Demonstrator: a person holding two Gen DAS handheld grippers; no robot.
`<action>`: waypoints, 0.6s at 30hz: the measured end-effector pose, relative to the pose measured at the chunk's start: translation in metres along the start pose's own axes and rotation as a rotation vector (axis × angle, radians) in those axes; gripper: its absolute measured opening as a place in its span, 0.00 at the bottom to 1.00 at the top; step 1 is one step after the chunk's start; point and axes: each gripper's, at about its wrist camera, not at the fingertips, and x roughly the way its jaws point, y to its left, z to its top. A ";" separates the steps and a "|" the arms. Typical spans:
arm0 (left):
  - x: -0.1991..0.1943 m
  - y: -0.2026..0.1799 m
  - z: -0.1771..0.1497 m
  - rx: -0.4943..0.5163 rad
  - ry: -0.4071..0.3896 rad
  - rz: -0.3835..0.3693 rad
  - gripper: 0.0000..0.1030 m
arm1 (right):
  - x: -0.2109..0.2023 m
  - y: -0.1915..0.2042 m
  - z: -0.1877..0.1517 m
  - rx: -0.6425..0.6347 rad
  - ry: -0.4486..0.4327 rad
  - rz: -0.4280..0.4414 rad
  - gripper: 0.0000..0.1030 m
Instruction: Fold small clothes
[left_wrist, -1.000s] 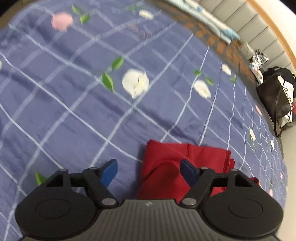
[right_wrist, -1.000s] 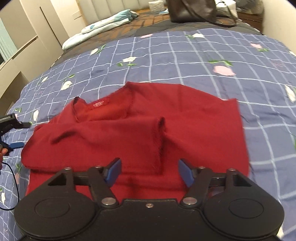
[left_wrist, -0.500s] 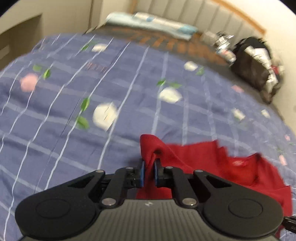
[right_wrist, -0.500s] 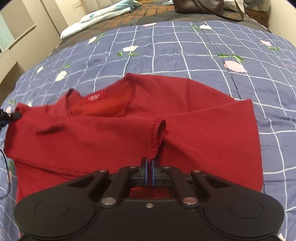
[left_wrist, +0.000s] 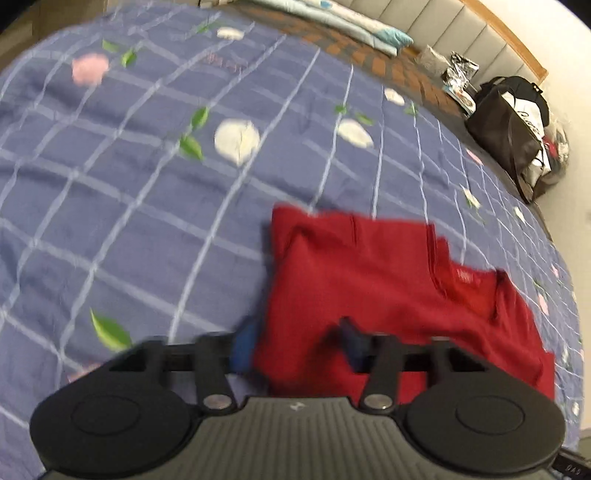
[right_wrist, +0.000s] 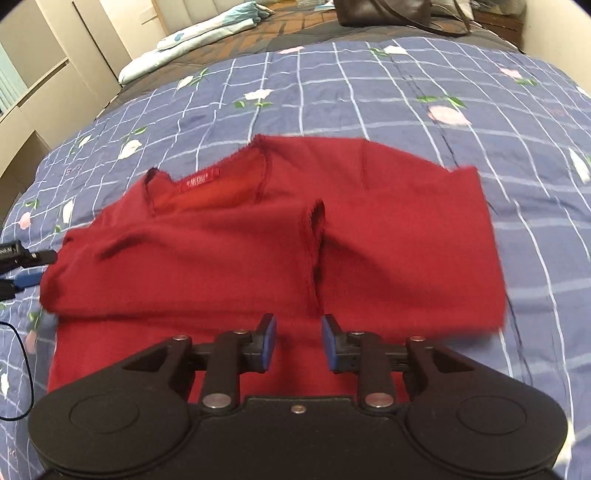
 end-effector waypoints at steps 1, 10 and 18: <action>-0.001 0.002 -0.005 -0.004 0.002 -0.006 0.13 | -0.006 -0.001 -0.008 0.008 0.007 -0.003 0.29; -0.021 -0.001 -0.031 0.009 -0.091 0.060 0.09 | -0.039 -0.016 -0.073 0.061 0.077 -0.059 0.29; -0.033 -0.007 -0.032 0.033 -0.090 0.072 0.46 | -0.062 -0.029 -0.109 0.079 0.096 -0.090 0.38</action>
